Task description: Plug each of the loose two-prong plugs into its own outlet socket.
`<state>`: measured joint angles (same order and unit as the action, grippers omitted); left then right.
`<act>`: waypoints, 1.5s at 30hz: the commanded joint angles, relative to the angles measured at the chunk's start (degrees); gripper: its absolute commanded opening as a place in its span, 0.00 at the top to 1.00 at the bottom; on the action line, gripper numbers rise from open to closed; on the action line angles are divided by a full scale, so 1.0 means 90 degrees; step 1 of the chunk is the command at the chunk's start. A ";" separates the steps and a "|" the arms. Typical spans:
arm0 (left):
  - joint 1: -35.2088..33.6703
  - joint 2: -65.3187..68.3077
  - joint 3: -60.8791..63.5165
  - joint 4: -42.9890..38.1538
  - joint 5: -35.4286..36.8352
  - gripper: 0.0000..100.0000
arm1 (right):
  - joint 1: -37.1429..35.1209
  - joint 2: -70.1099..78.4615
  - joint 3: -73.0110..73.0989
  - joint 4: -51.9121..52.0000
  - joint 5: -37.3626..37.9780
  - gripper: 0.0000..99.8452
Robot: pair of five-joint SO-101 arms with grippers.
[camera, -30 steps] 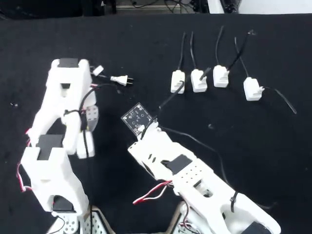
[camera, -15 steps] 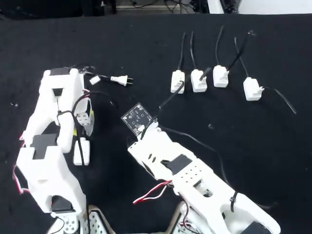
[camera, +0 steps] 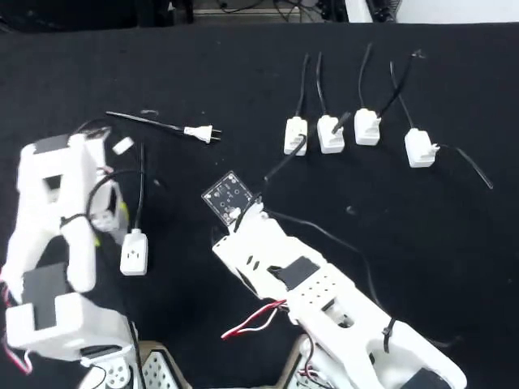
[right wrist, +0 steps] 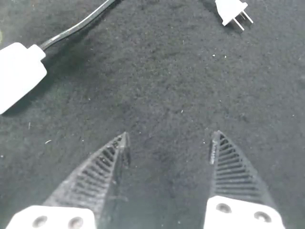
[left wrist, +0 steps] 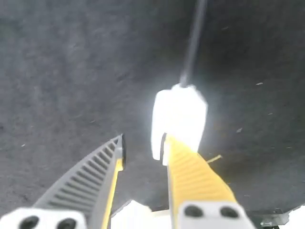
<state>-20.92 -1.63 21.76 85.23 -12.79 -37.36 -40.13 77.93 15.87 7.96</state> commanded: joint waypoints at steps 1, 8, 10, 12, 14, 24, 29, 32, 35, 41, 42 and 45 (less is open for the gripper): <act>-0.0611 -0.0703 0.0532 -0.0527 -0.0664 0.85 | -0.0068 -0.0249 -0.0073 -0.0127 0.0059 0.75; -0.0972 -0.2129 0.1988 -0.1582 -0.0772 0.85 | -0.0059 -0.0249 -0.0063 -0.0127 0.0068 0.75; -0.0962 -0.2520 0.2398 -0.1778 -0.0772 0.85 | -0.0049 -0.0249 -0.0054 -0.0127 0.0078 0.75; -0.0933 -0.2794 0.2672 -0.1866 -0.0762 0.85 | -0.0049 -0.0249 -0.0054 -0.0127 0.0078 0.75; -0.0884 -0.2862 0.2769 -0.1856 -0.0762 0.85 | -0.0039 -0.0249 -0.0054 -0.0127 0.0078 0.75; -0.0855 -0.2510 0.3013 -0.2930 0.0029 0.85 | -0.0039 -0.0249 -0.0034 -0.0117 0.0078 0.75; -0.0825 -0.2344 0.3248 -0.3526 0.0078 0.85 | -0.0039 -0.0249 -0.0034 -0.0117 0.0078 0.75; -0.0474 -0.2354 0.3336 -0.3487 0.0078 0.85 | -0.0039 -0.0249 -0.0044 -0.0117 0.0078 0.75; 0.0034 -0.2393 0.3385 -0.3214 0.0078 0.85 | -0.0039 -0.0249 -0.0063 -0.0117 0.0078 0.75; 0.1197 -0.2422 0.3355 -0.2755 0.0078 0.85 | -0.0039 -0.0249 -0.0073 -0.0117 0.0078 0.75; 0.1333 -0.2422 0.3326 -0.2745 0.0088 0.85 | -0.0039 -0.0249 -0.0073 -0.0117 0.0078 0.75; 0.1597 -0.2422 0.3111 -0.2608 0.0205 0.85 | -0.0039 -0.0249 -0.0073 -0.0117 0.0078 0.75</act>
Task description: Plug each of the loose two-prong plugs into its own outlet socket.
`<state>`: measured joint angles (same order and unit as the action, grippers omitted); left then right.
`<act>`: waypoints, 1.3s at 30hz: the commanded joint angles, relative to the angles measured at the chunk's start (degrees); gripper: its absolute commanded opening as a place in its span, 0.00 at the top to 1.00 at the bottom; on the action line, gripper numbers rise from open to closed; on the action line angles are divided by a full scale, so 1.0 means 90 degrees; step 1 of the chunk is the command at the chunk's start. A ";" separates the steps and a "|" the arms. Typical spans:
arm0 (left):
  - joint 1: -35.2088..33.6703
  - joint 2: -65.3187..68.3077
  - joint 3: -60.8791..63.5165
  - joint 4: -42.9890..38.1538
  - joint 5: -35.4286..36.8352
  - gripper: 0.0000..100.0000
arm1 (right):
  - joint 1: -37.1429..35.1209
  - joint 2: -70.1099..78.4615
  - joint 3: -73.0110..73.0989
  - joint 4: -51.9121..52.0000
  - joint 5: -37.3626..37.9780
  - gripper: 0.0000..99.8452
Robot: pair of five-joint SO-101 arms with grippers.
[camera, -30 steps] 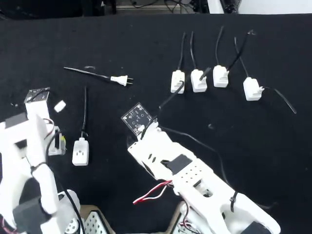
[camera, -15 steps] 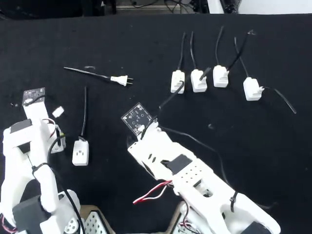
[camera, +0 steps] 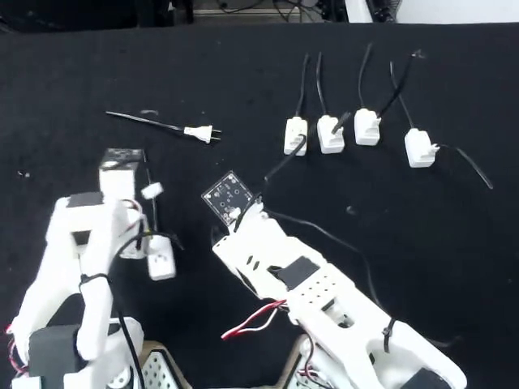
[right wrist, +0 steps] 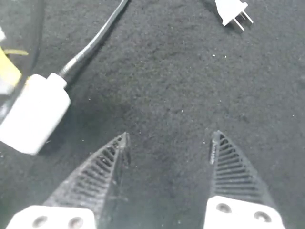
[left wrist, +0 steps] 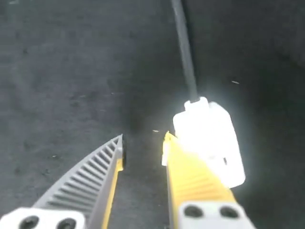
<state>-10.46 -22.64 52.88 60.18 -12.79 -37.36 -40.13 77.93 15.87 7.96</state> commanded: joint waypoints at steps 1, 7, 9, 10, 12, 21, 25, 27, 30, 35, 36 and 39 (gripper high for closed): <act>0.0474 -0.0088 -0.0464 0.0264 0.0361 0.85 | -0.0039 -0.0249 -0.0073 -0.0117 0.0078 0.75; 0.0503 -0.0088 -0.1050 0.0654 0.0840 0.85 | -0.0039 -0.0249 -0.0073 -0.0117 0.0078 0.75; 0.0503 -0.0088 -0.1089 0.0654 0.0830 0.85 | -0.0039 -0.0249 -0.0073 -0.0117 0.0078 0.75; 0.0503 -0.0088 -0.1099 0.0645 0.0830 0.85 | -0.0029 -0.0249 -0.0073 -0.0117 0.0078 0.75; 0.0503 -0.0088 -0.1128 0.0654 0.0830 0.85 | -0.0029 -0.0249 -0.0073 -0.0117 0.0078 0.75; 0.1275 -0.0088 -0.1646 0.2002 0.0918 0.85 | -0.0029 -0.0249 -0.0073 -0.0127 0.0078 0.75; 0.1333 -0.0088 -0.1411 0.1788 0.1475 0.85 | 0.0254 -0.0259 -0.0083 -0.0156 0.0049 0.75; 0.1284 -0.0088 -0.1197 0.1534 0.1397 0.85 | 0.0361 -0.0259 -0.0093 -0.0166 0.0039 0.75; 0.1158 -0.0088 -0.0767 0.1241 0.1123 0.85 | 0.0371 -0.0259 -0.0093 -0.0166 0.0039 0.75; 0.0991 -0.0088 -0.0005 0.0684 0.0957 0.85 | 0.0361 -0.0259 -0.0093 -0.0166 0.0039 0.75; 0.0991 -0.0088 0.0132 0.0606 0.0957 0.85 | 0.0361 -0.0259 -0.0093 -0.0166 0.0039 0.75; 0.0952 -0.0088 0.0337 0.0508 0.0957 0.85 | 0.0361 -0.0259 -0.0093 -0.0166 0.0039 0.75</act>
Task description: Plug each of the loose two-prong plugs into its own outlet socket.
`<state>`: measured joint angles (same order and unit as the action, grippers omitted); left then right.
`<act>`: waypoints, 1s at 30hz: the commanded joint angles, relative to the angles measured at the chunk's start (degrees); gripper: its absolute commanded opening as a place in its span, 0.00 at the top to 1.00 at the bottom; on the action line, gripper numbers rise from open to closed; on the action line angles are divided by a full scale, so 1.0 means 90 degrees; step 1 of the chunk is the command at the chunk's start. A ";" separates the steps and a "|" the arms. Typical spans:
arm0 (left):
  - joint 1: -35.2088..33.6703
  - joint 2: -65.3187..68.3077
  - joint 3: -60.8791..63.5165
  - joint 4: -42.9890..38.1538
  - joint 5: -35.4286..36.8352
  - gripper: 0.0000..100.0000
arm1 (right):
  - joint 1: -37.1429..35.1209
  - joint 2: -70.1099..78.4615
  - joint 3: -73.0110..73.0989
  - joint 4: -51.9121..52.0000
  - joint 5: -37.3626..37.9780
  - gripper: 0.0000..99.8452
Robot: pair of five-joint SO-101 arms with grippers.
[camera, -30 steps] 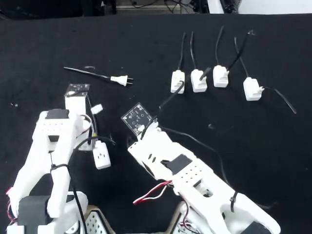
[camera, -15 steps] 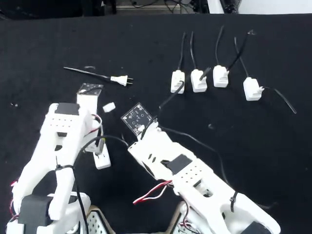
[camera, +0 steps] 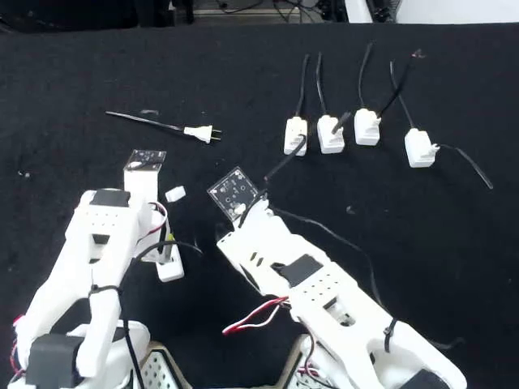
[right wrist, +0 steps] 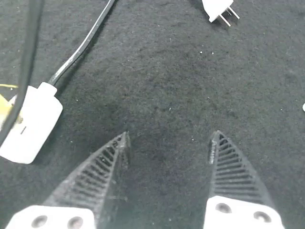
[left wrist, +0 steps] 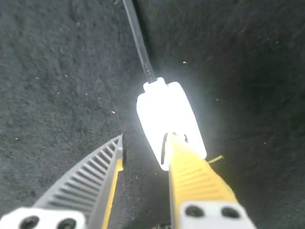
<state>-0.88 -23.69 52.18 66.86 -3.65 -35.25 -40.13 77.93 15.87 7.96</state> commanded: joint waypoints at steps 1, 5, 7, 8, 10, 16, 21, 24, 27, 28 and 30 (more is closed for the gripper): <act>-0.0181 0.0029 0.0415 -0.0234 -0.0059 0.85 | 0.0127 -0.0259 -0.0093 -0.0166 0.0039 0.75; -0.0620 0.0020 0.0337 -0.0274 -0.0059 0.85 | 0.0117 -0.0259 -0.0093 -0.0166 0.0039 0.75; -0.0884 0.0020 0.0298 -0.0274 -0.0059 0.85 | 0.0117 -0.0259 -0.0093 -0.0166 0.0039 0.75; -0.1001 0.0020 0.0288 -0.0303 -0.0068 0.85 | 0.0117 -0.0259 -0.0093 -0.0166 0.0039 0.75; -0.1226 0.0020 0.0347 -0.0459 -0.0244 0.85 | 0.0117 -0.0259 -0.0093 -0.0166 0.0039 0.75; -0.2095 0.0020 0.0317 -0.0518 -0.0772 0.85 | 0.0117 -0.0259 -0.0093 -0.0166 0.0039 0.75; -0.2750 0.0020 -0.0454 0.0117 -0.0899 0.85 | 0.0117 -0.0259 -0.0093 -0.0166 0.0039 0.75; -0.2828 0.0020 -0.1177 0.0830 -0.0850 0.85 | 0.0117 -0.0259 -0.0093 -0.0166 0.0039 0.75; -0.2789 0.0020 -0.1880 0.1495 -0.0781 0.85 | 0.0117 -0.0259 -0.0093 -0.0166 0.0039 0.75; -0.2789 0.0020 -0.2085 0.1680 -0.0645 0.85 | 0.0117 -0.0259 -0.0093 -0.0166 0.0039 0.75; -0.2789 0.0020 -0.2447 0.2022 -0.0430 0.85 | 0.0117 -0.0259 -0.0093 -0.0166 0.0039 0.75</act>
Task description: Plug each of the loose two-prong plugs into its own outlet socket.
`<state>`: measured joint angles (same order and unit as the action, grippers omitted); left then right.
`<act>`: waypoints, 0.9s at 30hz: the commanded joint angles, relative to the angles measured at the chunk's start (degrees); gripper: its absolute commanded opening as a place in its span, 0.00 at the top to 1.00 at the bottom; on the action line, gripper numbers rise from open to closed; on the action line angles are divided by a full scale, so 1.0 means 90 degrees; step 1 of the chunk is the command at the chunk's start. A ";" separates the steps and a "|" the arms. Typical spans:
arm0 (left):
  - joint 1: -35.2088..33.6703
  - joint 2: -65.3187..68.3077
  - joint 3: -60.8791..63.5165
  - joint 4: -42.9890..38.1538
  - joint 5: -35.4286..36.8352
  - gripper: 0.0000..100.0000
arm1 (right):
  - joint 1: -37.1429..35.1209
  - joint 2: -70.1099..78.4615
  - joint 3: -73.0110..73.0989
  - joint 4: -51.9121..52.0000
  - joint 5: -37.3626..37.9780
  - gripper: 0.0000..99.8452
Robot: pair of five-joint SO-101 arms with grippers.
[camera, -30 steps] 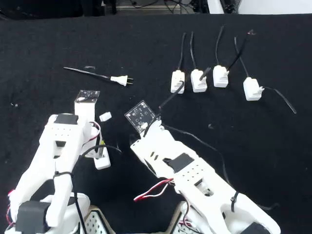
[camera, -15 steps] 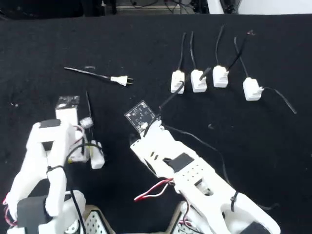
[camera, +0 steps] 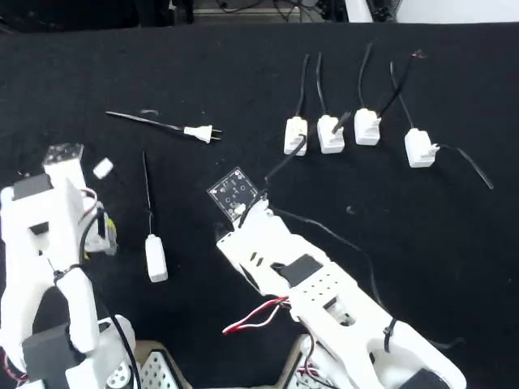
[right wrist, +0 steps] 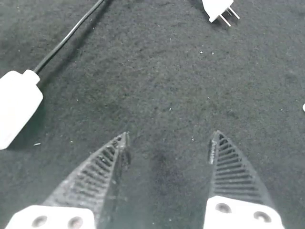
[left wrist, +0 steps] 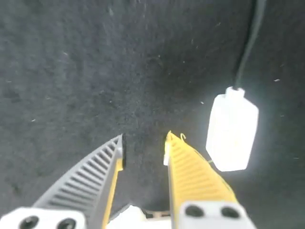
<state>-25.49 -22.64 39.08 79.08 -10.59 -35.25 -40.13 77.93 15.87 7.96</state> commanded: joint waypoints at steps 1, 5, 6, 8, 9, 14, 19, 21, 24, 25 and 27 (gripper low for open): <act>-0.0044 -0.0127 -0.1109 0.0811 0.0400 0.85 | 0.0117 -0.0259 -0.0093 -0.0166 0.0039 0.75; 0.0210 -0.0606 -0.1021 0.1006 0.0410 0.85 | 0.0117 -0.0259 -0.0093 -0.0166 0.0039 0.75; 0.0337 -0.0821 -0.0884 0.1006 0.0410 0.85 | 0.0117 -0.0259 -0.0093 -0.0166 0.0039 0.75; 0.0669 -0.1348 -0.0552 0.0957 0.0410 0.85 | 0.0117 -0.0259 -0.0093 -0.0166 0.0039 0.75; 0.0825 -0.1651 -0.0396 0.0938 0.0420 0.85 | 0.0117 -0.0259 -0.0093 -0.0166 0.0039 0.75; 0.1548 -0.2979 0.0562 0.0098 0.0420 0.85 | 0.0117 -0.0259 -0.0093 -0.0166 0.0039 0.75; 0.1910 -0.3468 0.1148 -0.0537 0.0957 0.85 | 0.0117 -0.0259 -0.0093 -0.0166 0.0039 0.75; 0.2125 -0.3409 0.1275 -0.0615 0.1006 0.85 | 0.0117 -0.0259 -0.0093 -0.0166 0.0039 0.75; 0.2613 -0.3223 0.1636 -0.0879 0.1055 0.85 | 0.0117 -0.0249 -0.0093 -0.0166 0.0039 0.75; 0.2759 -0.3165 0.1753 -0.0987 0.1123 0.85 | 0.0117 -0.0249 -0.0093 -0.0166 0.0039 0.75; 0.2945 -0.3057 0.1910 -0.1182 0.1348 0.85 | 0.0117 -0.0249 -0.0093 -0.0166 0.0039 0.75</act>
<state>-3.08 -51.30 54.90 71.78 -1.54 -35.25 -40.13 77.93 15.87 7.96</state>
